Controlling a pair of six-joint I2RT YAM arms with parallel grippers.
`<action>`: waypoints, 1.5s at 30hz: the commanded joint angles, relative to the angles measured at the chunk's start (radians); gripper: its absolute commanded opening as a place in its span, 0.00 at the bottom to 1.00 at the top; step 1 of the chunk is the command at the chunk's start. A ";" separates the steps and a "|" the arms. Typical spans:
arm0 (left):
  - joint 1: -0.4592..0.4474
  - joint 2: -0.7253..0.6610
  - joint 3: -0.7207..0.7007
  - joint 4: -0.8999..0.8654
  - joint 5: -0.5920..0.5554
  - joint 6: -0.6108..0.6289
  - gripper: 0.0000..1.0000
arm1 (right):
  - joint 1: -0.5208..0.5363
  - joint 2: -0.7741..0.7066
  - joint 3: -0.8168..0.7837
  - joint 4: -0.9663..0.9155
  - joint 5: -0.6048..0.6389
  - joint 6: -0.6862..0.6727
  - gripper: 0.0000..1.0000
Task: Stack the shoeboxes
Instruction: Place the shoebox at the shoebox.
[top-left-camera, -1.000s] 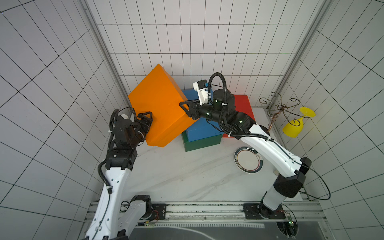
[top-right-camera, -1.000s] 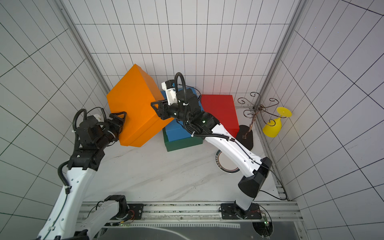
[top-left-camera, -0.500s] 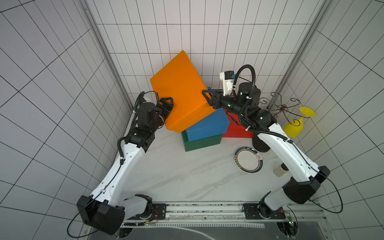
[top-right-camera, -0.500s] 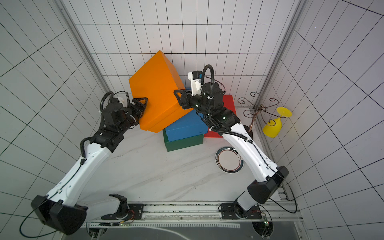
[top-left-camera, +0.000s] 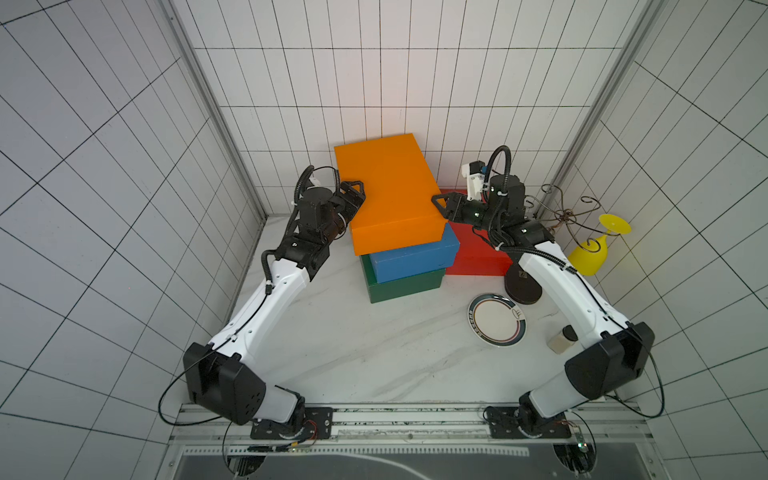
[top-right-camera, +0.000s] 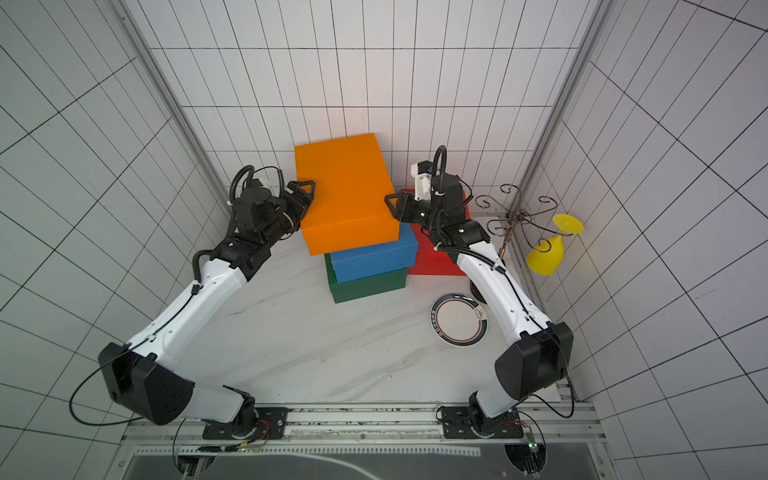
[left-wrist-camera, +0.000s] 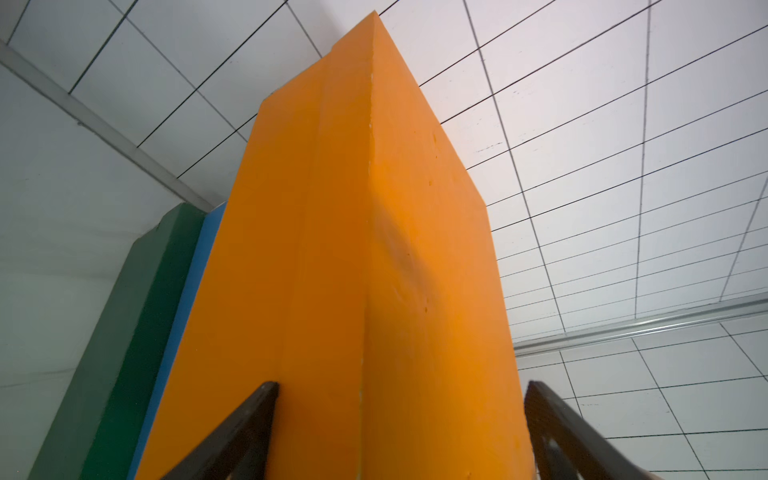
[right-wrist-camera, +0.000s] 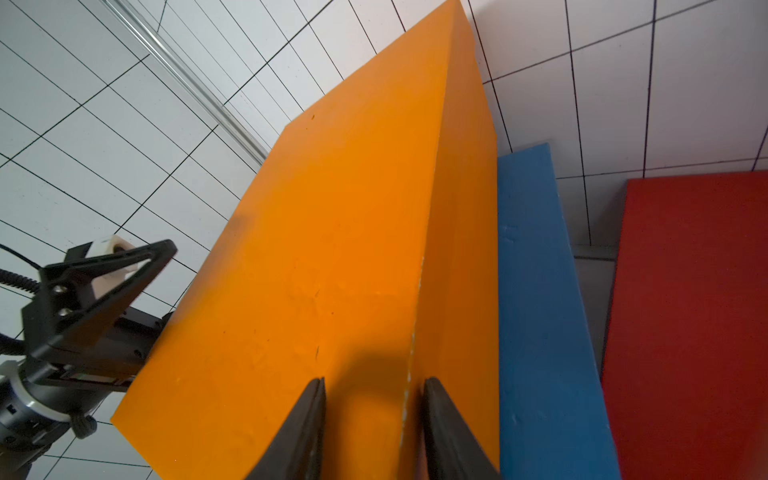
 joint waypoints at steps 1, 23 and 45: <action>-0.053 0.014 0.061 0.133 0.142 -0.015 0.93 | 0.015 0.006 -0.052 0.044 -0.152 0.021 0.50; -0.001 -0.033 -0.072 0.100 0.104 0.009 0.98 | -0.108 -0.085 -0.084 0.054 -0.164 0.063 0.80; 0.276 -0.199 -0.249 0.030 0.295 0.053 0.50 | -0.282 -0.156 -0.277 0.020 -0.136 0.015 0.02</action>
